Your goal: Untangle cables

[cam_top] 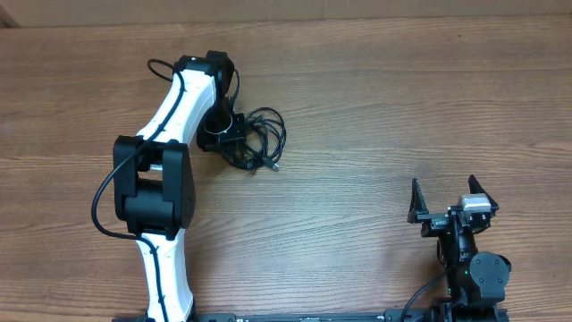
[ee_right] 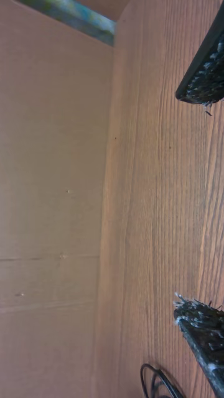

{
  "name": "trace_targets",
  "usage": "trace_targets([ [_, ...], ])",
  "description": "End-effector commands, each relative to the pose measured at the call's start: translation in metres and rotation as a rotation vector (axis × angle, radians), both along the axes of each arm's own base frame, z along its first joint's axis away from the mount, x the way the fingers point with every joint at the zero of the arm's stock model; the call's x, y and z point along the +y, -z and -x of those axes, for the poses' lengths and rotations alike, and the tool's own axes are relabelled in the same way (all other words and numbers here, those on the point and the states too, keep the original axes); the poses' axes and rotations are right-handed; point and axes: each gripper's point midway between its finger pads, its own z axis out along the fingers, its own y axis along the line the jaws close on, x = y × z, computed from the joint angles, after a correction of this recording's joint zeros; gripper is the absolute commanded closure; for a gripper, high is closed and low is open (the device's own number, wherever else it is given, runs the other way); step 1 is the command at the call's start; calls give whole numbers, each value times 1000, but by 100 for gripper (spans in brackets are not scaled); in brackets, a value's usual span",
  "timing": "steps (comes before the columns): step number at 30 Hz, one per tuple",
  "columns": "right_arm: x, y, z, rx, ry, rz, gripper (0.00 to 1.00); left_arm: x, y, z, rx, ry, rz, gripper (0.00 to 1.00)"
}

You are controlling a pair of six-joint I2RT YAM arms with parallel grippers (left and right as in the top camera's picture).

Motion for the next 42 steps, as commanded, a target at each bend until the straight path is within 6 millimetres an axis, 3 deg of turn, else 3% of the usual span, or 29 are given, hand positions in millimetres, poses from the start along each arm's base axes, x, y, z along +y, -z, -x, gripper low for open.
trace_targets([
  [1, 0, 1, 0, -8, 1, 5, 0, -2, -46, -25, -102, -2, 29, 96],
  [6, 0, 1, 0, -8, 1, 5, 0, -5, -140, -38, -222, -120, 45, 96],
  [7, 0, 1, 0, -8, 1, 5, 0, -18, -169, -44, -289, -161, 135, 96],
  [11, 0, 1, 0, -8, 1, 5, 0, -57, -226, -41, -347, -216, 401, 96],
  [19, 0, 1, 0, -8, 1, 5, 0, -98, -278, -19, -315, -154, 723, 96],
  [21, 0, 1, 0, -8, 1, 5, 0, -103, -286, -14, -304, -145, 771, 96],
  [26, 0, 1, 0, -8, 1, 5, 0, -110, -285, -11, -341, -56, 758, 96],
  [28, 0, 1, 0, -8, 1, 5, 0, -98, -266, -17, -388, -45, 596, 96],
  [30, 0, 1, 0, -8, 1, 5, 0, -68, -239, -30, -454, -75, 287, 96],
  [31, 0, 1, 0, -8, 1, 5, 0, -65, -233, -30, -460, -74, 219, 96],
  [35, 0, 1, 0, -8, 1, 5, 0, -118, -244, -9, -405, 41, 428, 96],
  [37, 0, 1, 0, -8, 1, 5, 0, -123, -248, -9, -414, 60, 455, 96],
  [38, 0, 1, 0, -8, 1, 5, 0, -117, -244, -12, -429, 55, 412, 96],
  [40, 0, 1, 0, -9, 1, 5, 0, -71, -228, -27, -479, -30, 138, 96],
  [42, 0, 0, 0, -10, 1, 5, 0, -68, -223, -27, -472, -18, 117, 96],
])
